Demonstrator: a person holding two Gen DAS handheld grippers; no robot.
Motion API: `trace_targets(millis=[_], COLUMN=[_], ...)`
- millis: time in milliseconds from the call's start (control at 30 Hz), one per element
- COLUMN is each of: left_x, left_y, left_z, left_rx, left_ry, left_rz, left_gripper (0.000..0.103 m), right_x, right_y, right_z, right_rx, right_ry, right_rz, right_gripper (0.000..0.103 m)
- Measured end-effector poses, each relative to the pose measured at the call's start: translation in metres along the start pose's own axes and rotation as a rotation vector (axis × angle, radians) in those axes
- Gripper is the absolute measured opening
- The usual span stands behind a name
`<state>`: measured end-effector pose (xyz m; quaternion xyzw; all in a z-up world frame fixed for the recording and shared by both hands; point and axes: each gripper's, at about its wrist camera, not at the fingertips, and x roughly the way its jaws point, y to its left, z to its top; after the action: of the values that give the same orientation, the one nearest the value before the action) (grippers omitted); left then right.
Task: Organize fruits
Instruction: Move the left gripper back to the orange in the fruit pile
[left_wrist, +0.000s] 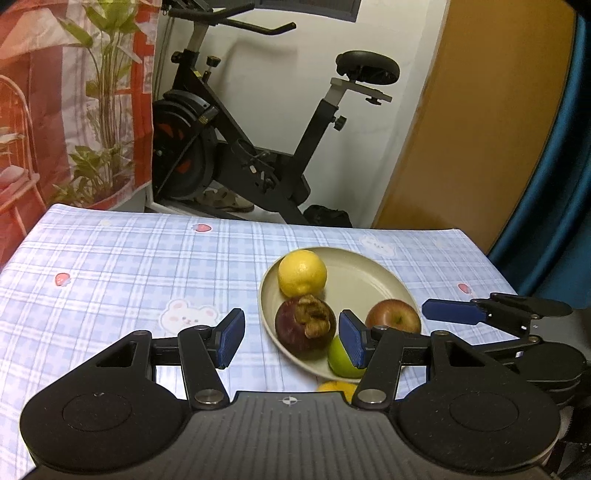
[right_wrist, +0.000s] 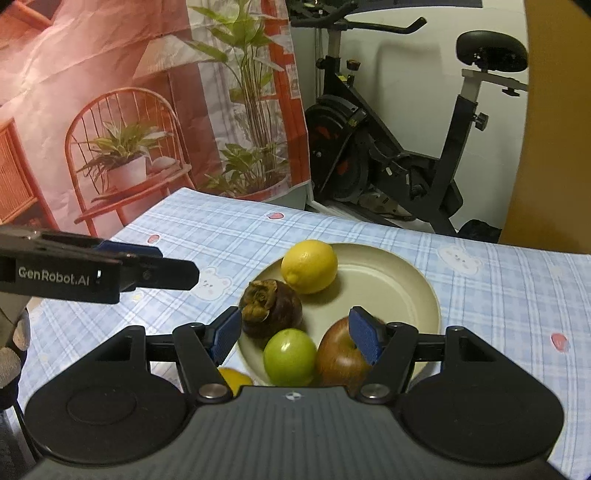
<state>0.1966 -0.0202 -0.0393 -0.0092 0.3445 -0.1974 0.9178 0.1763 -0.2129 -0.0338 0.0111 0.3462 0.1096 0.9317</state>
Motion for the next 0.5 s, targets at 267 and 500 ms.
trace_targets(millis=[267, 500], left_x=[-0.020, -0.032], left_y=[-0.003, -0.005], left_z=[-0.014, -0.027], left_rx=[0.019, 0.037], left_ry=[-0.020, -0.025], left_rz=[-0.010, -0.026], left_gripper=[0.059, 0.059], right_x=[-0.027, -0.047], right_y=[0.007, 0.014], right_z=[-0.018, -0.037], right_rx=[0.019, 0.030], right_ry=[-0.061, -0.111], right_rz=[-0.016, -0.026], right_gripper=[0.067, 0.067])
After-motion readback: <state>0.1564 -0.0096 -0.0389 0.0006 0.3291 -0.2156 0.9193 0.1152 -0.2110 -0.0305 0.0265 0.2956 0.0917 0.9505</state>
